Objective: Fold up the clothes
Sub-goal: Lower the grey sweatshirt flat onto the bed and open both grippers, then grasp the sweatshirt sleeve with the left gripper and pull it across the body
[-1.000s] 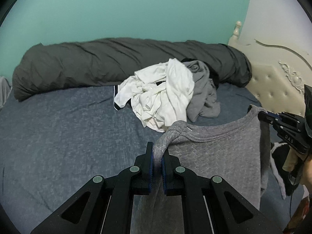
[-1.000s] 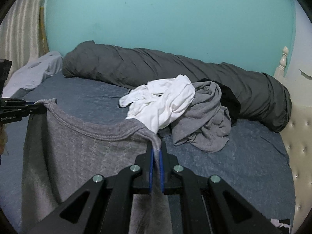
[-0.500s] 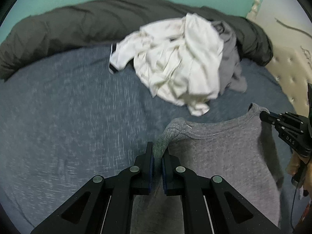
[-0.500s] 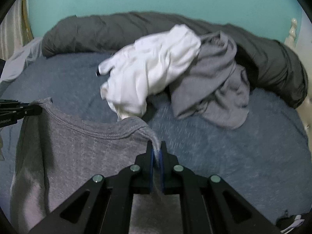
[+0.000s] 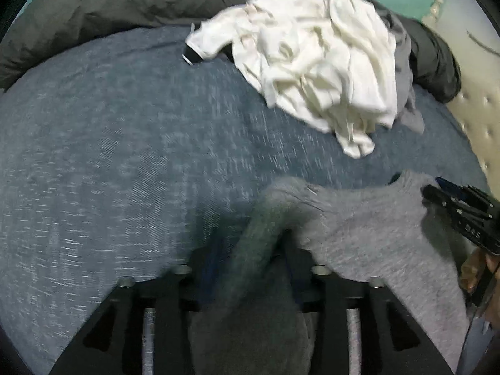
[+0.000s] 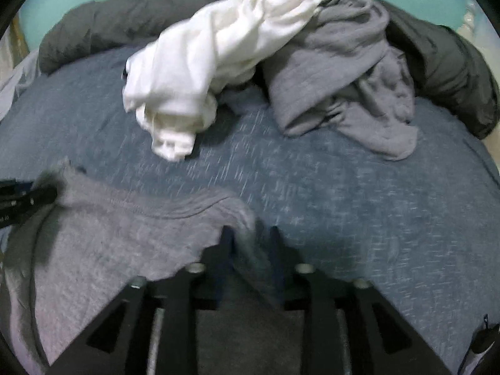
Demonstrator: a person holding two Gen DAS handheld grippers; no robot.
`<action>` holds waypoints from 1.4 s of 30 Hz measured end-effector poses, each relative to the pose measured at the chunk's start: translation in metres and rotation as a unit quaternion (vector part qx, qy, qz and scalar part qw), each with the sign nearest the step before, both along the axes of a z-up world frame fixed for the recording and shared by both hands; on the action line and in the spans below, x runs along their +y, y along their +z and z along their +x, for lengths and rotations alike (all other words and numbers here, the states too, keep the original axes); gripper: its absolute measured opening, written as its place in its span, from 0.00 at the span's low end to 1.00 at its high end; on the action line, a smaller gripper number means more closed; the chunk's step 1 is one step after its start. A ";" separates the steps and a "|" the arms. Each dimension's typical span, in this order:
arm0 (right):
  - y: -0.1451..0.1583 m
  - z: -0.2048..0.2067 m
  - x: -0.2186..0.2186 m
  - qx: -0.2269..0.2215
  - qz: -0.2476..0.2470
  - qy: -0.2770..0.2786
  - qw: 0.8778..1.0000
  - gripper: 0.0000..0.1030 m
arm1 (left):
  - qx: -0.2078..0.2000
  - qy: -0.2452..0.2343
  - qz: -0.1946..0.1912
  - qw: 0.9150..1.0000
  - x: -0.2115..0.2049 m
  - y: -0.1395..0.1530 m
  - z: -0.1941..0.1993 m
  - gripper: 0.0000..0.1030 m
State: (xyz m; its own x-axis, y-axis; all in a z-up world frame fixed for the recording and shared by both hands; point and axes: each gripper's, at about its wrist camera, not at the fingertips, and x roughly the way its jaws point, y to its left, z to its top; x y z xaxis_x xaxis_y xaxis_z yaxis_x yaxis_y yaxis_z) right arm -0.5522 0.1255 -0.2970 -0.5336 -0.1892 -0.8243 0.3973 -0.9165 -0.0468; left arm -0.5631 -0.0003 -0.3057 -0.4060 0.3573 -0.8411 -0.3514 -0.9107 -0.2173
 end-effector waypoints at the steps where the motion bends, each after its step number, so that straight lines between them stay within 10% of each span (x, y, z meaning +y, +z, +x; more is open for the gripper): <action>1: 0.008 0.002 0.005 0.008 -0.015 -0.007 1.000 0.53 | 0.002 0.004 0.009 1.000 -0.006 0.005 0.002 0.55; 14: 0.088 0.155 0.079 0.043 -0.220 -0.021 0.974 0.61 | -0.004 0.018 0.084 0.996 -0.096 0.060 0.126 0.63; 25: 0.064 0.337 0.132 0.025 -0.273 -0.045 0.961 0.63 | -0.022 0.006 0.072 0.997 -0.149 0.057 0.261 0.63; 42: 0.016 0.405 0.155 0.002 -0.323 -0.077 0.943 0.64 | -0.072 0.029 0.045 0.996 -0.194 0.006 0.384 0.62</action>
